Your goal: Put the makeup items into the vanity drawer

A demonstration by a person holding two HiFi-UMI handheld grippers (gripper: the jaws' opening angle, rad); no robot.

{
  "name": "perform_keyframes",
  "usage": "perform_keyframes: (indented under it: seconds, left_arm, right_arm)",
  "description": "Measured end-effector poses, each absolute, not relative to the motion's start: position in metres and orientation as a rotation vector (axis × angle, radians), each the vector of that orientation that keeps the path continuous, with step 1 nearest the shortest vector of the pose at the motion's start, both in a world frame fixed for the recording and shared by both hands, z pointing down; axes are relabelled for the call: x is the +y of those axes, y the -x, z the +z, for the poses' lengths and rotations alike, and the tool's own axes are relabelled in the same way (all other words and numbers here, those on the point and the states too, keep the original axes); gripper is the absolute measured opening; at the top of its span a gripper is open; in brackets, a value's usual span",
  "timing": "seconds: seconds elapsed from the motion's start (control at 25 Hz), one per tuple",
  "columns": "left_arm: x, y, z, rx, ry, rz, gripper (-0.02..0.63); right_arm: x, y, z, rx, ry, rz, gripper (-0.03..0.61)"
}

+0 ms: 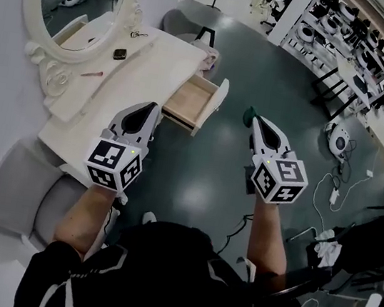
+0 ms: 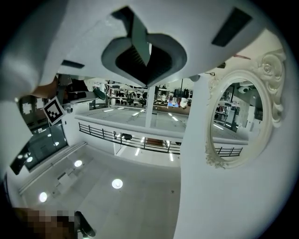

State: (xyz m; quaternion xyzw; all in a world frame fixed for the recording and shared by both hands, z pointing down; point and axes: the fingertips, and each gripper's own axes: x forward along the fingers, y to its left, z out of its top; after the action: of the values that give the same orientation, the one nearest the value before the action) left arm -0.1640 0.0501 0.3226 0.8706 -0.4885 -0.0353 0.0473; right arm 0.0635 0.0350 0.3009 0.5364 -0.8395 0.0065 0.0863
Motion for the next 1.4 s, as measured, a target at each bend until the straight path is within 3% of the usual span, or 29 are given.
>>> perform_keyframes:
  seconds: [0.64,1.4]
  left_arm:
    - [-0.003,0.209,0.345,-1.604,-2.570,-0.071,0.003]
    - [-0.181,0.132,0.370,-1.723,-2.417,0.030,0.003]
  right_arm:
    - [-0.068,-0.014,0.331,-2.529,-1.417,0.044,0.005]
    - [-0.283,-0.040,0.372,-2.663,-1.073,0.122,0.005]
